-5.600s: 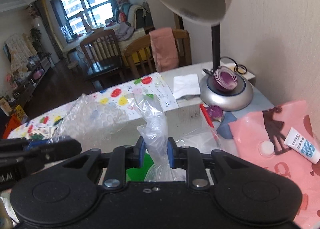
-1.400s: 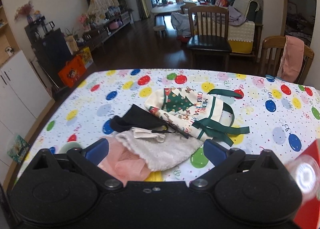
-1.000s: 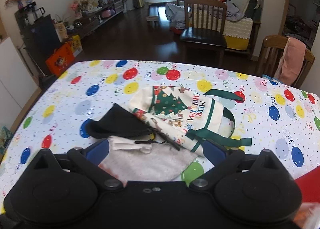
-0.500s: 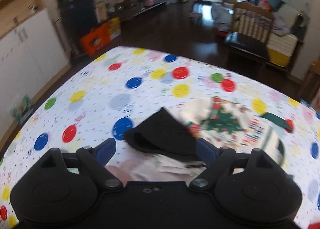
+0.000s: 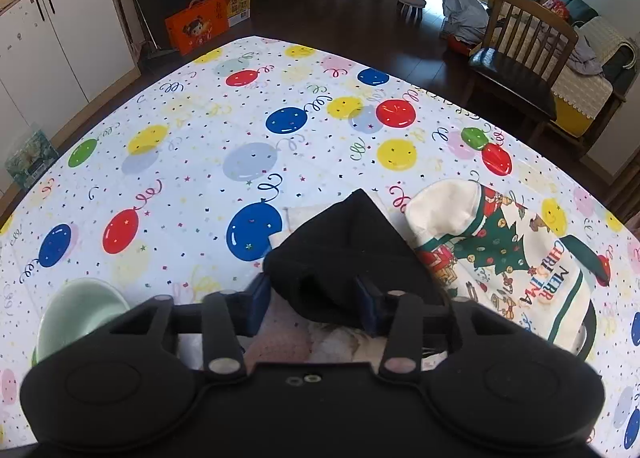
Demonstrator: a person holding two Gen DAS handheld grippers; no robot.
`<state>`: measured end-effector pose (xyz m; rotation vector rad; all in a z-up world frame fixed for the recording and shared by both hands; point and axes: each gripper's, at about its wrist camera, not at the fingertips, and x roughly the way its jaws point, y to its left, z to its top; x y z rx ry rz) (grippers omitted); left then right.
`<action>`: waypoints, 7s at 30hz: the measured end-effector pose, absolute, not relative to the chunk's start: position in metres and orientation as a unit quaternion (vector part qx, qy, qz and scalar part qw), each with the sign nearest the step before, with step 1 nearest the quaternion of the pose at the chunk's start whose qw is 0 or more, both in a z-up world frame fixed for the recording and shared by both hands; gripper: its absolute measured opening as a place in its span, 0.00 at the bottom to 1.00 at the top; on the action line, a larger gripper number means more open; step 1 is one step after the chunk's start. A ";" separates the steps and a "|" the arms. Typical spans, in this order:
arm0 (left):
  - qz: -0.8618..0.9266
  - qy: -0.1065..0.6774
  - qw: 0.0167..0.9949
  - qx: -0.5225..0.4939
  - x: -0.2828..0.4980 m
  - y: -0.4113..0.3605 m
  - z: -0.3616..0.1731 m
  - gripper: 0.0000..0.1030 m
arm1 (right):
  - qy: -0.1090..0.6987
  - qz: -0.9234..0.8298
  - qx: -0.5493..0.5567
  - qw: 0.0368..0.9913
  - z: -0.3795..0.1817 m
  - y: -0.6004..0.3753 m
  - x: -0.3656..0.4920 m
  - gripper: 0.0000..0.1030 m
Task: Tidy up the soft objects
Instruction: 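Grasp the pink mesh bath puff with the left gripper while the right gripper grasps the black mask, then carry the pink puff and black mask with both grippers into the red box, then open the left gripper inside the box while the right gripper releases the mask, then withdraw both open grippers from the box back over the table, then grasp the white towel with the left gripper while the right gripper grasps the white cloth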
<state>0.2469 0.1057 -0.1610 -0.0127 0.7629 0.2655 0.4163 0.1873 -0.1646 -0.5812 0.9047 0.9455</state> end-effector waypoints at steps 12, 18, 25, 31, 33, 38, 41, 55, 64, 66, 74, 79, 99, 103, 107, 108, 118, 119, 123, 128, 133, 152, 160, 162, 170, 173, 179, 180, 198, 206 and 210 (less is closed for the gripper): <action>0.115 0.360 0.925 -0.031 0.232 0.109 -0.145 0.17 | 0.371 0.429 -0.189 0.802 -0.109 0.146 0.402 0.04; 0.098 0.362 0.925 -0.057 0.219 0.115 -0.134 0.15 | 0.361 0.430 -0.136 0.816 -0.075 0.097 0.388 0.03; 0.082 0.363 0.924 -0.091 0.201 0.113 -0.110 0.14 | 0.363 0.421 -0.075 0.827 -0.049 0.028 0.365 0.03; 0.059 0.360 0.925 -0.101 0.186 0.107 -0.088 0.15 | 0.358 0.414 -0.033 0.836 -0.033 -0.027 0.340 0.03; 0.050 0.362 0.925 -0.103 0.182 0.102 -0.080 0.15 | 0.354 0.414 -0.019 0.839 -0.028 -0.045 0.331 0.03; 0.018 0.363 0.926 -0.103 0.174 0.088 -0.060 0.15 | 0.351 0.412 0.018 0.841 -0.016 -0.086 0.313 0.03; -0.005 0.360 0.928 -0.100 0.171 0.076 -0.048 0.15 | 0.348 0.403 0.036 0.845 -0.010 -0.110 0.306 0.03; -0.086 0.338 0.932 -0.100 0.196 -0.002 0.008 0.15 | 0.328 0.342 0.069 0.878 0.010 -0.217 0.313 0.03; -0.122 0.330 0.932 -0.084 0.239 -0.074 0.027 0.15 | 0.342 0.288 0.069 0.892 0.009 -0.283 0.347 0.03; -0.128 0.328 0.933 -0.077 0.249 -0.091 0.031 0.15 | 0.345 0.276 0.062 0.895 0.010 -0.296 0.355 0.03; -0.140 0.330 0.932 -0.049 0.298 -0.152 0.035 0.15 | 0.346 0.251 0.043 0.903 0.016 -0.343 0.391 0.04; -0.138 0.339 0.930 -0.034 0.327 -0.183 0.030 0.15 | 0.351 0.249 0.036 0.902 0.012 -0.363 0.420 0.03; -0.111 0.413 0.904 -0.008 0.426 -0.254 -0.043 0.15 | 0.388 0.249 0.012 0.887 -0.049 -0.378 0.519 0.03; -0.111 0.438 0.892 -0.021 0.437 -0.256 -0.063 0.15 | 0.409 0.238 0.004 0.881 -0.069 -0.381 0.529 0.03; -0.112 0.458 0.882 -0.028 0.442 -0.257 -0.080 0.15 | 0.423 0.235 -0.004 0.875 -0.086 -0.382 0.531 0.04; -0.111 0.461 0.880 -0.030 0.444 -0.257 -0.083 0.15 | 0.426 0.237 -0.003 0.873 -0.089 -0.382 0.532 0.04; -0.109 0.482 0.868 -0.036 0.443 -0.258 -0.097 0.15 | 0.440 0.243 -0.020 0.864 -0.099 -0.374 0.528 0.13; -0.110 0.485 0.867 -0.038 0.443 -0.257 -0.097 0.15 | 0.442 0.243 -0.021 0.863 -0.099 -0.372 0.528 0.16; -0.110 0.487 0.865 -0.045 0.440 -0.255 -0.098 0.23 | 0.446 0.246 -0.022 0.860 -0.099 -0.370 0.525 0.21; -0.110 0.484 0.866 -0.062 0.433 -0.247 -0.097 0.47 | 0.445 0.252 -0.022 0.859 -0.096 -0.368 0.519 0.37; -0.107 0.466 0.875 -0.072 0.422 -0.240 -0.090 0.71 | 0.441 0.255 -0.024 0.860 -0.090 -0.365 0.511 0.41; -0.137 0.392 0.907 -0.078 0.361 -0.210 -0.034 0.71 | 0.389 0.284 -0.028 0.876 -0.037 -0.349 0.449 0.65; -0.123 0.374 0.915 -0.084 0.324 -0.171 -0.011 0.71 | 0.364 0.301 -0.029 0.881 -0.010 -0.324 0.412 0.72; -0.120 0.369 0.918 -0.087 0.314 -0.159 -0.008 0.71 | 0.362 0.305 -0.026 0.881 -0.005 -0.316 0.405 0.74; -0.096 0.350 0.928 -0.088 0.275 -0.104 0.002 0.71 | 0.353 0.329 -0.028 0.875 0.006 -0.270 0.375 0.79; -0.074 0.345 0.932 -0.087 0.261 -0.083 0.003 0.71 | 0.353 0.339 -0.028 0.872 0.008 -0.249 0.364 0.81; -0.035 0.341 0.937 -0.073 0.236 -0.040 0.002 0.71 | 0.357 0.355 -0.030 0.863 0.008 -0.203 0.350 0.84; -0.030 0.341 0.937 -0.074 0.233 -0.032 0.001 0.71 | 0.358 0.358 -0.031 0.862 0.007 -0.195 0.348 0.84; 0.040 0.348 0.932 -0.095 0.203 0.075 -0.051 0.82 | 0.395 0.395 -0.072 0.827 -0.023 -0.046 0.355 0.91; 0.049 0.351 0.927 -0.122 0.213 0.092 -0.080 0.86 | 0.426 0.408 -0.086 0.803 -0.039 0.010 0.379 0.93; 0.057 0.343 0.928 -0.135 0.219 0.097 -0.091 0.95 | 0.443 0.411 -0.104 0.790 -0.053 0.035 0.395 0.94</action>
